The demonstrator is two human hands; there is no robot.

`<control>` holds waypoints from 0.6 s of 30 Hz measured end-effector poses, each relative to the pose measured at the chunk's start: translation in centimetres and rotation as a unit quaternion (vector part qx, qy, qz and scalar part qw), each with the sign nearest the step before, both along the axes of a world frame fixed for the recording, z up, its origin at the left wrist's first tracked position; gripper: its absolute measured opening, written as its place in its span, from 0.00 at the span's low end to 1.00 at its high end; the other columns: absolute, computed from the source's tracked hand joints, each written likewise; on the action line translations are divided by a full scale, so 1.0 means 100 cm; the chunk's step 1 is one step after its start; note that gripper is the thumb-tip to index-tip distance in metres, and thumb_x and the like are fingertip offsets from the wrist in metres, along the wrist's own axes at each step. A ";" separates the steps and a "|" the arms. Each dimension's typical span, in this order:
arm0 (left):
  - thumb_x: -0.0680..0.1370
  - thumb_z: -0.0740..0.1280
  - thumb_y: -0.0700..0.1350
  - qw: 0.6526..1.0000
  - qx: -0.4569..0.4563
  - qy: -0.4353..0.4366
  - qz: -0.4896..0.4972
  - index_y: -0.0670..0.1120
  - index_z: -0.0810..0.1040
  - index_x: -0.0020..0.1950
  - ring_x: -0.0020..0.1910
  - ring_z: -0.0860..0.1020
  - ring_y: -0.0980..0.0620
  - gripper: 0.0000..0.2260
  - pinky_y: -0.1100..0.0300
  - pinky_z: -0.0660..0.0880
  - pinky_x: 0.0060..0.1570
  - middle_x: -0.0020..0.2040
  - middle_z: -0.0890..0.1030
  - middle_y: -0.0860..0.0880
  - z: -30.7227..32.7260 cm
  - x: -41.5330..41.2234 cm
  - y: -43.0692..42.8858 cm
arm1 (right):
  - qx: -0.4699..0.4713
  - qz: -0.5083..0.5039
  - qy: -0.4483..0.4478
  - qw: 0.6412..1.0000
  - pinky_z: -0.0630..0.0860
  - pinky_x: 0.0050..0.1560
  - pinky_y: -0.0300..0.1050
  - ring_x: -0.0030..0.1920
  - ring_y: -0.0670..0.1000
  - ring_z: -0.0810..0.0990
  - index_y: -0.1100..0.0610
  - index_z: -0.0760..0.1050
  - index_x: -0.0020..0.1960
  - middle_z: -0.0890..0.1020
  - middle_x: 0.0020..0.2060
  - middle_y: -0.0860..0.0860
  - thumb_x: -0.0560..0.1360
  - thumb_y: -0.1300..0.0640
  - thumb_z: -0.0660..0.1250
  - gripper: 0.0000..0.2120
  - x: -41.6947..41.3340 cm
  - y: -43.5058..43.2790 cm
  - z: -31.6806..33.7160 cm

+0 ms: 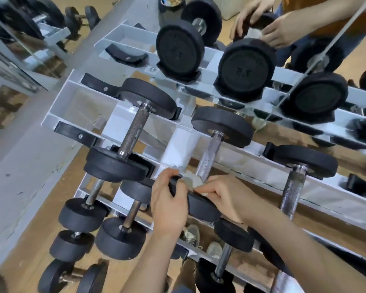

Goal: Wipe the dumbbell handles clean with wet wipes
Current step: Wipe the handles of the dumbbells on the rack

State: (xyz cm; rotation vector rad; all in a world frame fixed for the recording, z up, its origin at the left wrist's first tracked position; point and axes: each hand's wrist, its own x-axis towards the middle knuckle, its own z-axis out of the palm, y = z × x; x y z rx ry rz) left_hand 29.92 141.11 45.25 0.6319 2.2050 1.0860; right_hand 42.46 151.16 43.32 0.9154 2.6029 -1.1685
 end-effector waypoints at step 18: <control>0.74 0.63 0.45 0.994 0.045 -0.094 0.026 0.60 0.76 0.52 0.36 0.72 0.61 0.11 0.60 0.66 0.38 0.42 0.76 0.58 -0.016 -0.014 0.003 | 0.455 0.146 0.128 0.869 0.69 0.58 0.48 0.60 0.53 0.79 0.55 0.81 0.53 0.83 0.53 0.49 0.72 0.63 0.66 0.11 -0.010 0.072 0.002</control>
